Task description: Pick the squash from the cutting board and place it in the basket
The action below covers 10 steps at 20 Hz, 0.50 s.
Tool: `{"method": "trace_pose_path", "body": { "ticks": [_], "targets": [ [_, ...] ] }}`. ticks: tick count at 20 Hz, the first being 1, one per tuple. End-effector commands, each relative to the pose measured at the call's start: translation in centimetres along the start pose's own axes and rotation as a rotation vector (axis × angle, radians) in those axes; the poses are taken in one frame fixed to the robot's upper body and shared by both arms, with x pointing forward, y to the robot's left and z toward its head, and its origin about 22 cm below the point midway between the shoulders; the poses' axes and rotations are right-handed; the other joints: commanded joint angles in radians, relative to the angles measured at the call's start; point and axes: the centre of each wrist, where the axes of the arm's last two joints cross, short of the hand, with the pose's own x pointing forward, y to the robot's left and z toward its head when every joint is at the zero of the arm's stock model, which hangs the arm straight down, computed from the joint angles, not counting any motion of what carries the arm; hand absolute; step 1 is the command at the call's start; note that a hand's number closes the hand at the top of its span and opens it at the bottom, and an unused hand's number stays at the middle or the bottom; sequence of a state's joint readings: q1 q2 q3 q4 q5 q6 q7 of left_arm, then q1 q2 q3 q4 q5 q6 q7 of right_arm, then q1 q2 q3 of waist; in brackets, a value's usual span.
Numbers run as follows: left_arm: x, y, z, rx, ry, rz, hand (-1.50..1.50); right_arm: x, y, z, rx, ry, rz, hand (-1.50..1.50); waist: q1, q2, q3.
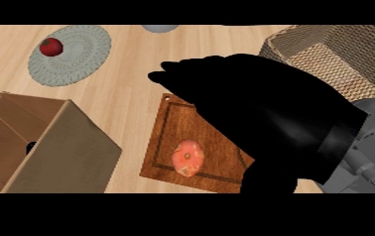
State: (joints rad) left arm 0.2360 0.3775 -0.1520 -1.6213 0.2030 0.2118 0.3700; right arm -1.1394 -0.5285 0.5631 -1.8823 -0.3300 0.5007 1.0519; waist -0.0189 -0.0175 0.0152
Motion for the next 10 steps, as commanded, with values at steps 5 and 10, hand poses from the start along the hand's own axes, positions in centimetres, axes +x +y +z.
{"method": "trace_pose_path", "body": {
  "ticks": [5,10],
  "targets": [
    [-1.8,-1.2,-1.8,-0.069,0.005,0.003,0.0,1.3,4.0,-0.8,0.021,0.106,0.007,-1.5,0.004,0.014,-0.018],
    [-1.6,0.0,-2.0,-0.07,0.001,0.014,0.0,0.0,6.2,-2.4,0.011,0.101,-0.023,-1.5,0.014,0.018,-0.016]
  ]
}}
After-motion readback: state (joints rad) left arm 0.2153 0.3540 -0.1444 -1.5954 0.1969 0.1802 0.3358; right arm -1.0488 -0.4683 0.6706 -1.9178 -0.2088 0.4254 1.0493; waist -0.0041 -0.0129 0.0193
